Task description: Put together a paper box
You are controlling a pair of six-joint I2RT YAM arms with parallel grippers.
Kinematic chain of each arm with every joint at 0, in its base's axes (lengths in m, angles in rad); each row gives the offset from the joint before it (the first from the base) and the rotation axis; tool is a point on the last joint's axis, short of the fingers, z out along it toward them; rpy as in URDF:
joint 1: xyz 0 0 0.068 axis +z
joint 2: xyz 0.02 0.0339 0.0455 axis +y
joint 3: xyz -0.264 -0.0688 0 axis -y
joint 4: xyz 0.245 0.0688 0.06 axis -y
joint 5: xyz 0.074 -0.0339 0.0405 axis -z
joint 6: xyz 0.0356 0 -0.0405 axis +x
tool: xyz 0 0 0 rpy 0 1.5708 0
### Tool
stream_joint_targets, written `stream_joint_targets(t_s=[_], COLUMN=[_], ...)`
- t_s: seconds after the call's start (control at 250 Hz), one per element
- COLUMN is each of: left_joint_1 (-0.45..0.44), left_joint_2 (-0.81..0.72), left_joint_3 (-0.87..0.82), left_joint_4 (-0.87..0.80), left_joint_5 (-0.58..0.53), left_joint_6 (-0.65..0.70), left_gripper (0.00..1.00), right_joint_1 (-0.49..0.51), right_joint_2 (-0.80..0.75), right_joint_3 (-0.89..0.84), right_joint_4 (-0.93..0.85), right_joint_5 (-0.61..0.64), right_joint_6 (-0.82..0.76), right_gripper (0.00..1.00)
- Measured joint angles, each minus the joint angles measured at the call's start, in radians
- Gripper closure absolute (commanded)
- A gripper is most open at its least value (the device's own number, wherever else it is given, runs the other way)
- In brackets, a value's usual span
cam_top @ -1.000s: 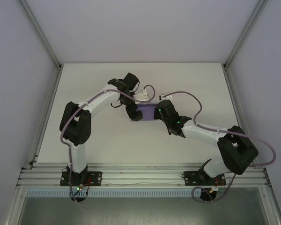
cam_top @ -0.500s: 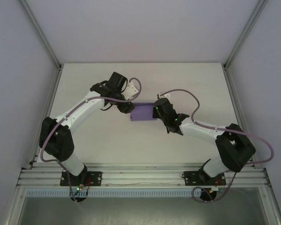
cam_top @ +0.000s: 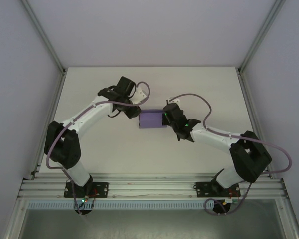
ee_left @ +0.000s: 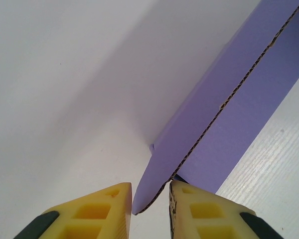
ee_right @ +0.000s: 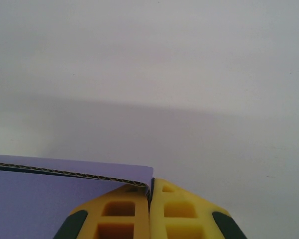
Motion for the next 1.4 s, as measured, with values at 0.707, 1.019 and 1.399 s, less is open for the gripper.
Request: stream_joint_targets(t_s=[0.707, 1.019, 1.399], left_joint_1=[0.0, -0.028, 0.031], left_joint_2=[0.006, -0.003, 0.079], left_joint_3=[-0.024, -0.053, 0.061], left_joint_4=[0.046, 0.086, -0.014], left_joint_5=[0.016, 0.008, 0.158], left_joint_6=[-0.214, -0.496, -0.636], left_gripper=[1.0, 1.0, 1.0], right_joint_1=[0.049, 0.077, 0.08], right_joint_2=[0.024, 0.027, 0.027], right_joint_3=[0.043, 0.052, 0.058], right_joint_4=[-0.074, -0.127, -0.147], right_joint_5=[0.098, 0.179, 0.187], right_joint_6=[0.057, 0.151, 0.174], right_gripper=[1.0, 1.0, 1.0])
